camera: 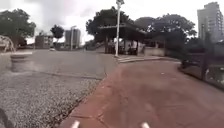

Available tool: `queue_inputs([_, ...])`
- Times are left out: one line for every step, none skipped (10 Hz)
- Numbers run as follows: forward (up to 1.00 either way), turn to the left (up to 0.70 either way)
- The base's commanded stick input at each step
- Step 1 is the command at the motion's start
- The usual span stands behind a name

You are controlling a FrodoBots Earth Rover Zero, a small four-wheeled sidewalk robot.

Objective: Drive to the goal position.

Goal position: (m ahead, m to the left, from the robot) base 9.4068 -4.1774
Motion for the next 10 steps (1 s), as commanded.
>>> queue_inputs([0.7, 0.0])
queue_inputs([0.7, 0.0])
queue_inputs([0.7, -0.18])
queue_inputs([0.7, -0.27])
queue_inputs([0.7, -0.27])
queue_inputs([0.7, -0.27])
queue_inputs([0.7, -0.27])
queue_inputs([0.7, -0.27])
queue_inputs([0.7, -0.27])
queue_inputs([0.7, -0.27])
